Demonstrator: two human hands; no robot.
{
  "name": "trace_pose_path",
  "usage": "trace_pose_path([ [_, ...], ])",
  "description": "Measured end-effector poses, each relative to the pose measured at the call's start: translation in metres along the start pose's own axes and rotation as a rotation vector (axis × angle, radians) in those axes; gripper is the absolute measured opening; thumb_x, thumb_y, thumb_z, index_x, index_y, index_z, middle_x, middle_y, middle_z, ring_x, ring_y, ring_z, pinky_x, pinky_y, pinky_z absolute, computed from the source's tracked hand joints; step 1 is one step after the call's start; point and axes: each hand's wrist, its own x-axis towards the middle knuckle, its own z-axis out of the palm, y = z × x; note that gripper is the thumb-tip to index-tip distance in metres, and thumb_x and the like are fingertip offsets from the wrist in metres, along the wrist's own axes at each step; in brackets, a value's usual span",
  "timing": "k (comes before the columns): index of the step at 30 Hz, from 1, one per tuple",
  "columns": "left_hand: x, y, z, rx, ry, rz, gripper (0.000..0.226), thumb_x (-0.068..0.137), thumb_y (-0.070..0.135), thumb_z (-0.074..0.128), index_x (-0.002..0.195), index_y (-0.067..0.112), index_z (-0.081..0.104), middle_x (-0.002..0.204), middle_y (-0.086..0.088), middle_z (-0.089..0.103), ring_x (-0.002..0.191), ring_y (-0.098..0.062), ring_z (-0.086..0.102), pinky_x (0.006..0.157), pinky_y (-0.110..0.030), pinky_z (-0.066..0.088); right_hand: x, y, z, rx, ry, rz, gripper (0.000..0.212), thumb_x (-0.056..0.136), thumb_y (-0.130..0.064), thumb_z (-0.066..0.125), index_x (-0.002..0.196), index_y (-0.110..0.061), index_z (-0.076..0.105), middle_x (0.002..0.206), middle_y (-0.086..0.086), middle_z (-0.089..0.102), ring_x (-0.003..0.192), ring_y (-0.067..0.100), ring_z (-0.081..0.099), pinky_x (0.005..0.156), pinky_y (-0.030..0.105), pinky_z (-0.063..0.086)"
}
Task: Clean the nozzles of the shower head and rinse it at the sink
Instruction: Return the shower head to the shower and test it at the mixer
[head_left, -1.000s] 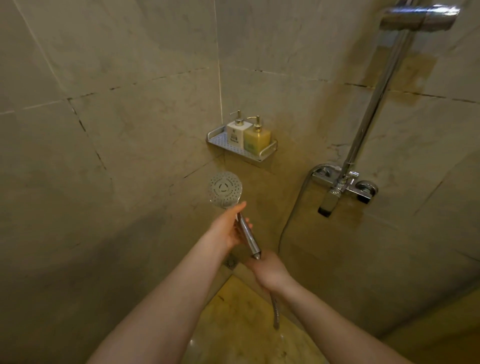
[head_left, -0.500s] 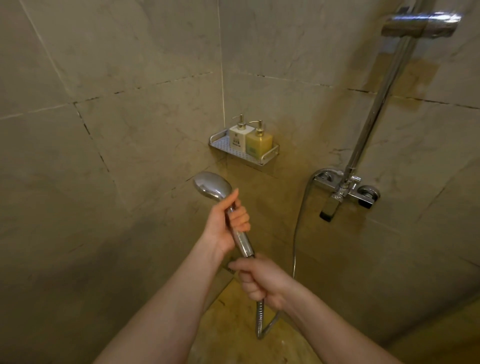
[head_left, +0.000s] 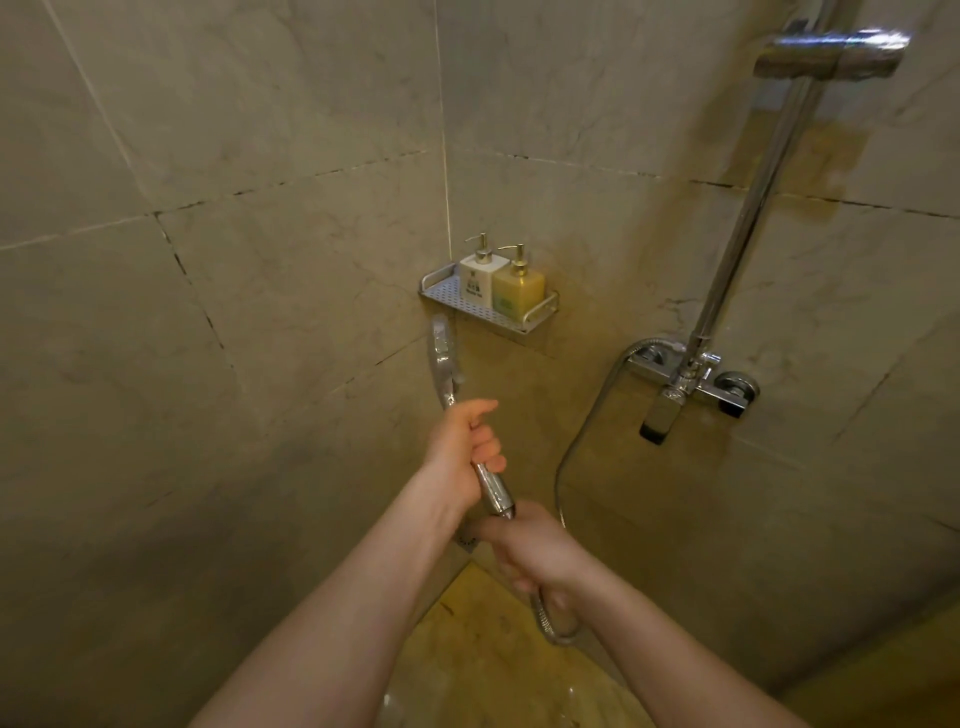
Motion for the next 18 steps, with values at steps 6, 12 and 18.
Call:
trace_pose_path([
  [6, -0.004, 0.003, -0.008, -0.075, -0.3, -0.117, 0.04, 0.09, 0.019, 0.065, 0.058, 0.02, 0.042, 0.041, 0.007, 0.035, 0.032, -0.008, 0.033, 0.036, -0.021, 0.031, -0.006, -0.003, -0.015, 0.415, -0.343, 0.145, 0.036, 0.095, -0.012, 0.059, 0.07, -0.027, 0.038, 0.051, -0.007, 0.022, 0.036, 0.002, 0.017, 0.032, 0.014, 0.012],
  [12, 0.003, -0.021, 0.014, 0.183, 0.272, 0.034, 0.029, 0.089, 0.013, 0.069, 0.073, 0.017, 0.045, 0.051, 0.002, 0.037, 0.033, -0.009, 0.034, 0.036, -0.019, 0.032, 0.011, 0.006, -0.005, -0.322, 0.227, -0.043, 0.027, 0.085, -0.014, 0.06, 0.061, -0.02, 0.049, 0.053, -0.005, 0.043, 0.048, 0.01, 0.035, 0.049, 0.029, 0.025],
  [18, 0.002, -0.016, -0.009, -0.082, -0.226, -0.116, 0.044, 0.082, 0.009, 0.058, 0.05, 0.023, 0.032, 0.035, 0.009, 0.022, 0.025, -0.007, 0.02, 0.032, -0.018, 0.017, 0.0, 0.01, -0.009, 0.282, -0.207, 0.124, 0.03, 0.092, -0.01, 0.057, 0.073, -0.025, 0.04, 0.051, -0.005, 0.025, 0.037, 0.005, 0.018, 0.034, 0.014, 0.014],
])
